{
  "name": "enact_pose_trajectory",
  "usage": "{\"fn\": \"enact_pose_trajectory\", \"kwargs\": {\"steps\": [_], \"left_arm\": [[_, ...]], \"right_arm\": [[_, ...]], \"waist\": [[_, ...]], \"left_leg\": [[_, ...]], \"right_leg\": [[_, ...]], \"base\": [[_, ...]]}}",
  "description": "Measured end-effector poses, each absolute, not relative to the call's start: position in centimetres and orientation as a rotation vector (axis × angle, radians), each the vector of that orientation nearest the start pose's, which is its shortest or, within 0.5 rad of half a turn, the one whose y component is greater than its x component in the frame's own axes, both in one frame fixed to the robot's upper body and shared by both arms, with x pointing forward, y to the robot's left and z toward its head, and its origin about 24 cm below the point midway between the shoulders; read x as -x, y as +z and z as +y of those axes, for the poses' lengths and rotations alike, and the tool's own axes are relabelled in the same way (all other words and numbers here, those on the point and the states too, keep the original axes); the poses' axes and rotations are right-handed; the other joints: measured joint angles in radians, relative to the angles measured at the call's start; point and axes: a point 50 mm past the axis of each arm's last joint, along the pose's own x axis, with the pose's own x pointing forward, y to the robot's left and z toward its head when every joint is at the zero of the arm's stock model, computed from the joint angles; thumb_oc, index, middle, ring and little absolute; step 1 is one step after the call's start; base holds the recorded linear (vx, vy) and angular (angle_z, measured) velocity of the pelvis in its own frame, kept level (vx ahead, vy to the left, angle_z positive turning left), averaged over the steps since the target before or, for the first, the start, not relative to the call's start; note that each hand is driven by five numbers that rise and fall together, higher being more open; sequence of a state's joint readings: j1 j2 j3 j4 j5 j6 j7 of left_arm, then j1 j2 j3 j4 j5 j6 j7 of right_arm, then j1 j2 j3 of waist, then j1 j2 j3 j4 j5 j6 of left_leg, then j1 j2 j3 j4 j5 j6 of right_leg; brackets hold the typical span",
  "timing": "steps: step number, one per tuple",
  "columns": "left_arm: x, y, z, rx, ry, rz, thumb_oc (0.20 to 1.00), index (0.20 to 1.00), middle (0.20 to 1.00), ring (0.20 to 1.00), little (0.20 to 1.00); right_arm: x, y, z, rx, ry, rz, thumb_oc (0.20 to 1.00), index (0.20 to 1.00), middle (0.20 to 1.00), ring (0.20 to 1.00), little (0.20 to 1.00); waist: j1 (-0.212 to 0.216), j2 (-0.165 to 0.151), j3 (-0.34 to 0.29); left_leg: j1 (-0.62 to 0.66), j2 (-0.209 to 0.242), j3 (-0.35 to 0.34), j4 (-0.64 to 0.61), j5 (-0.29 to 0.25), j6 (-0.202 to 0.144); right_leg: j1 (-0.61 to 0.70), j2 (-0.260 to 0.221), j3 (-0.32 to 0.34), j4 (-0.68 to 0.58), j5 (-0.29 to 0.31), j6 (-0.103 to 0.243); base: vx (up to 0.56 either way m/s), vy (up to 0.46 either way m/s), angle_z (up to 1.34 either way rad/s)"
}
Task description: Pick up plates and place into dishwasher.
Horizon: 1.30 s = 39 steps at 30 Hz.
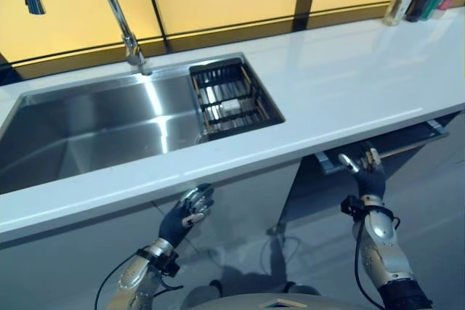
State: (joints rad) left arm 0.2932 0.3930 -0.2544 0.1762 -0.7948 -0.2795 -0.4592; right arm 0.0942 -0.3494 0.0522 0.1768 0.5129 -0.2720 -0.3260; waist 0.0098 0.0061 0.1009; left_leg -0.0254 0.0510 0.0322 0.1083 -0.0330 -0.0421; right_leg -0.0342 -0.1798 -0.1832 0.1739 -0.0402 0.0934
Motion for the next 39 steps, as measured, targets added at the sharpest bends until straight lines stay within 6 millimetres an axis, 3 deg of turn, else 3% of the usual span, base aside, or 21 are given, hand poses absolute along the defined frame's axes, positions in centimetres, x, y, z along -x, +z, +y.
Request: {"fn": "enact_pose_trajectory", "kwargs": {"steps": [4,10,16,21,22,23,24,26,27,28,29,30,31,32,39], "left_arm": [[-16.7,-2.5,18.6,0.411,-0.376,0.179,1.000,1.000,1.000,1.000,1.000],[-16.8,-2.3,19.0,0.393,-0.339,0.159,1.000,1.000,1.000,1.000,1.000],[-16.8,-2.3,18.9,0.392,-0.330,0.152,1.000,1.000,1.000,1.000,1.000],[-17.4,-2.0,18.9,0.385,-0.323,0.131,1.000,1.000,1.000,1.000,1.000],[-17.5,-2.0,18.8,0.389,-0.318,0.131,1.000,1.000,1.000,1.000,1.000],[-17.4,-2.0,18.9,0.386,-0.315,0.135,1.000,1.000,1.000,1.000,1.000],[-17.5,-1.9,19.3,0.375,-0.314,0.132,1.000,1.000,1.000,1.000,1.000],[-18.0,-1.2,19.9,0.349,-0.319,0.112,1.000,1.000,1.000,1.000,1.000],[-18.4,-0.9,20.1,0.336,-0.321,0.099,1.000,1.000,1.000,1.000,1.000],[-18.6,-0.9,19.9,0.351,-0.314,0.094,1.000,1.000,1.000,1.000,1.000],[-18.6,-1.1,19.6,0.365,-0.303,0.095,1.000,1.000,1.000,1.000,1.000],[-18.6,-1.2,19.2,0.380,-0.290,0.099,1.000,1.000,1.000,1.000,1.000],[-18.7,-1.3,19.0,0.391,-0.279,0.097,1.000,1.000,1.000,1.000,1.000],[-18.8,-1.3,18.8,0.404,-0.271,0.091,1.000,1.000,1.000,1.000,1.000],[-19.2,-0.2,18.3,0.402,-0.291,0.030,1.000,1.000,1.000,1.000,1.000]], "right_arm": [[-21.3,0.4,-23.9,-0.172,-0.463,0.070,1.000,1.000,1.000,1.000,1.000],[-21.2,0.0,-22.6,-0.236,-0.439,0.061,1.000,1.000,1.000,1.000,1.000],[-20.6,-0.6,-21.3,-0.345,-0.297,0.061,1.000,1.000,1.000,1.000,1.000],[-19.8,-0.9,-21.4,-0.405,-0.274,0.045,1.000,1.000,1.000,1.000,1.000],[-19.5,-1.0,-21.6,-0.406,-0.273,0.049,1.000,1.000,1.000,1.000,1.000],[-19.0,-1.3,-21.7,-0.414,-0.276,0.061,1.000,1.000,1.000,1.000,1.000],[-18.5,-1.6,-21.7,-0.428,-0.280,0.076,1.000,1.000,1.000,1.000,1.000],[-17.4,-2.0,-21.9,-0.445,-0.281,0.076,1.000,1.000,1.000,1.000,1.000],[-17.1,-2.0,-22.0,-0.458,-0.289,0.063,1.000,1.000,1.000,1.000,1.000],[-16.9,-2.1,-22.5,-0.461,-0.307,0.055,1.000,1.000,1.000,1.000,1.000],[-17.0,-1.9,-22.9,-0.459,-0.312,0.046,1.000,1.000,1.000,1.000,1.000],[-17.1,-1.6,-23.4,-0.434,-0.296,0.042,1.000,1.000,1.000,1.000,1.000],[-17.2,-1.4,-23.5,-0.420,-0.272,0.039,1.000,1.000,1.000,1.000,1.000],[-17.3,-1.4,-23.5,-0.419,-0.258,0.042,1.000,1.000,1.000,1.000,1.000],[-18.1,-1.3,-22.8,-0.426,-0.209,0.051,1.000,1.000,1.000,1.000,1.000]], "waist": [[-0.020,-0.011,-0.014],[-0.018,-0.011,-0.027],[-0.019,-0.023,-0.041],[-0.024,-0.038,-0.042],[-0.029,-0.023,-0.035],[-0.053,-0.004,-0.028],[-0.056,-0.009,-0.029],[-0.059,-0.028,-0.031],[-0.074,-0.047,-0.028],[-0.092,-0.051,-0.031],[-0.079,-0.056,-0.023],[-0.067,-0.036,-0.018],[-0.067,-0.014,-0.017],[-0.064,-0.006,-0.020],[-0.044,-0.012,-0.024]], "left_leg": [[-0.004,0.012,0.103,-0.015,0.018,0.026],[-0.005,-0.015,0.097,-0.027,0.027,0.013],[-0.024,-0.029,0.083,-0.031,0.033,0.021],[-0.062,-0.056,0.032,-0.010,0.031,0.027],[-0.069,-0.050,-0.017,-0.009,0.041,0.035],[-0.073,-0.033,-0.079,-0.004,0.046,0.041],[-0.077,-0.024,-0.110,-0.013,0.054,0.051],[-0.123,-0.027,-0.179,-0.021,0.066,0.026],[-0.135,-0.039,-0.188,-0.039,0.067,0.027],[-0.128,-0.048,-0.192,-0.059,0.072,0.033],[-0.126,-0.057,-0.169,-0.018,0.070,0.043],[-0.104,-0.056,-0.135,0.037,0.048,0.031],[-0.102,-0.038,-0.137,0.005,0.036,-0.002],[-0.094,-0.035,-0.145,-0.026,0.052,0.001],[-0.072,-0.001,-0.142,-0.108,0.066,0.006]], "right_leg": [[0.018,-0.036,-0.053,0.001,-0.015,0.019],[0.022,-0.061,-0.062,0.000,-0.014,0.043],[0.004,-0.074,-0.074,0.011,-0.019,0.045],[-0.056,-0.110,-0.057,0.149,-0.049,0.065],[-0.106,-0.092,0.014,0.257,-0.034,0.043],[-0.138,-0.036,0.109,0.294,-0.060,0.037],[-0.137,0.010,0.155,0.276,-0.084,0.033],[-0.122,0.101,0.230,0.150,-0.111,0.016],[-0.106,0.119,0.250,0.089,-0.097,-0.026],[-0.107,0.115,0.244,0.065,-0.078,-0.039],[-0.111,0.101,0.222,0.063,-0.072,-0.041],[-0.106,0.099,0.201,0.055,-0.057,-0.039],[-0.101,0.115,0.176,0.049,-0.043,-0.036],[-0.098,0.118,0.172,0.032,-0.031,-0.038],[-0.089,0.136,0.133,-0.034,0.002,-0.059]], "base": [[-0.10,0.141,0.49],[-0.13,0.153,0.10],[-0.12,0.136,0.07],[-0.06,0.060,0.26],[0.00,-0.080,0.82],[0.01,-0.127,1.00],[0.01,-0.122,1.01],[-0.01,-0.134,1.01],[-0.03,-0.148,1.29],[-0.03,-0.119,1.00],[-0.04,-0.136,0.41],[-0.02,-0.094,0.05],[-0.02,-0.093,0.04],[-0.01,-0.048,0.19],[0.00,-0.006,0.08]]}}
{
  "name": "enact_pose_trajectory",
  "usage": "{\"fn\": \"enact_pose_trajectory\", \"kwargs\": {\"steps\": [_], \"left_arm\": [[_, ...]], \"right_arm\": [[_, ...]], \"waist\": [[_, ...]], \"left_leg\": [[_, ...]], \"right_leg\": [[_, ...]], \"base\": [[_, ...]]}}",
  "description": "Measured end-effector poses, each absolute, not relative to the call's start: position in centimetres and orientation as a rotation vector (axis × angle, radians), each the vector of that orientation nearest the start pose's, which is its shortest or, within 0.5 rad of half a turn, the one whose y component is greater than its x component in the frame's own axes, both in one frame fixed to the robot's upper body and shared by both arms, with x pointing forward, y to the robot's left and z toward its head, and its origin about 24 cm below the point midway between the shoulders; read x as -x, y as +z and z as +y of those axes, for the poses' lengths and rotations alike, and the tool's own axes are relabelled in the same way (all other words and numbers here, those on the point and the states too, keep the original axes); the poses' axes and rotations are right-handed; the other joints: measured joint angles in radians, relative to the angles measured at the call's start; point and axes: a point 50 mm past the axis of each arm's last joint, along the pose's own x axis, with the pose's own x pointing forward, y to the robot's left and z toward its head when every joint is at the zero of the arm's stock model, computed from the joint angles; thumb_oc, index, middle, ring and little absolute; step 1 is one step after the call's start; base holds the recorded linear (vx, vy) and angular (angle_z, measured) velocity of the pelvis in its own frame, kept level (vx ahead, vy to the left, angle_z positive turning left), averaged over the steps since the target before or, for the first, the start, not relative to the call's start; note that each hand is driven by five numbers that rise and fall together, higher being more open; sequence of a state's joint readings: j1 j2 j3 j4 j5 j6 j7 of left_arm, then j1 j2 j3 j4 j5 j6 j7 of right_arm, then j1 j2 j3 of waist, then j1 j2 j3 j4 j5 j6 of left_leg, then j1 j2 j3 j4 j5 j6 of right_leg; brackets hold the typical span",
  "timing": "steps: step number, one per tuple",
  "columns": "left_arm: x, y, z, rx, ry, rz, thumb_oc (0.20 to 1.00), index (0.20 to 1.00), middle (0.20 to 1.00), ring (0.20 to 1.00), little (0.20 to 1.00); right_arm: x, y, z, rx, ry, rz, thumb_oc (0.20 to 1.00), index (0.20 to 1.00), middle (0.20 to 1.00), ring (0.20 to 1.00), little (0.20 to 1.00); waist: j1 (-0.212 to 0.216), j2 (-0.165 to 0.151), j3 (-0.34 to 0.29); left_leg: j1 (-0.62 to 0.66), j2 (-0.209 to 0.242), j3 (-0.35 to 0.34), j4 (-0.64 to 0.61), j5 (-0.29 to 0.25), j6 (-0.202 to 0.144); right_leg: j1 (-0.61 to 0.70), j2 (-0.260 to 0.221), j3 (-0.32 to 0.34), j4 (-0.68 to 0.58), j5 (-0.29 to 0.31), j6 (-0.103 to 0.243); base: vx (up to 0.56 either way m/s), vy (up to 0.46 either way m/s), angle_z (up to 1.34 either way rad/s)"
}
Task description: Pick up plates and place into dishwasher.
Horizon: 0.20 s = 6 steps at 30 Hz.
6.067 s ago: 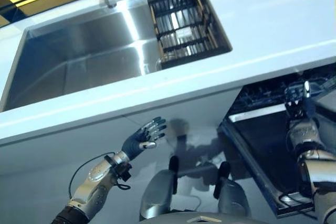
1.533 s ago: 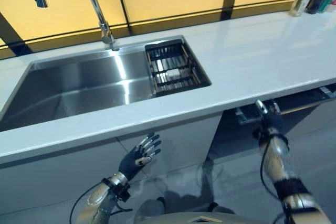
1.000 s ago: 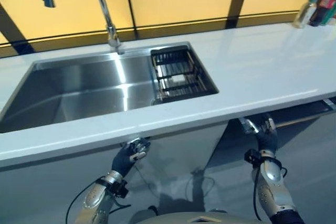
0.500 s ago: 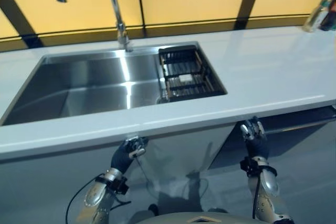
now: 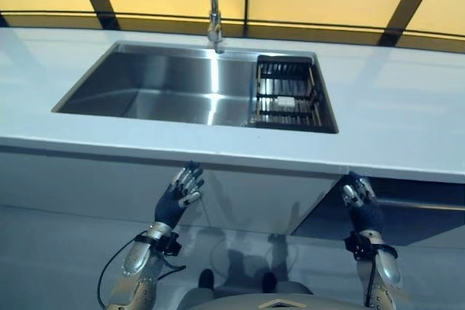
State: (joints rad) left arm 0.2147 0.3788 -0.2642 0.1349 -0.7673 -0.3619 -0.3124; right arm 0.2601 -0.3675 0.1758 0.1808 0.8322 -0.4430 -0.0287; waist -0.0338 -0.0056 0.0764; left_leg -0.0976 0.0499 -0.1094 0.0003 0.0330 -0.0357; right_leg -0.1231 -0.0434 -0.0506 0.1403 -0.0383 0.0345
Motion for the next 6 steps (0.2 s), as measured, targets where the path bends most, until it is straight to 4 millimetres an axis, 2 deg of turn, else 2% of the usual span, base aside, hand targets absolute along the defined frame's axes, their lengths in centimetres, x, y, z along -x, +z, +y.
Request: {"fn": "enact_pose_trajectory", "kwargs": {"steps": [6], "left_arm": [[-19.35,-0.13,18.31,0.395,-0.277,0.033,1.000,1.000,1.000,1.000,1.000]], "right_arm": [[-18.41,-1.36,-21.70,-0.404,-0.146,0.071,1.000,1.000,1.000,1.000,1.000]], "waist": [[-0.002,0.008,-0.010]], "left_leg": [[0.018,0.007,0.024,-0.011,-0.004,-0.006]], "right_leg": [[0.014,0.001,0.003,-0.019,0.004,-0.001]], "base": [[0.04,0.011,-0.05]]}}
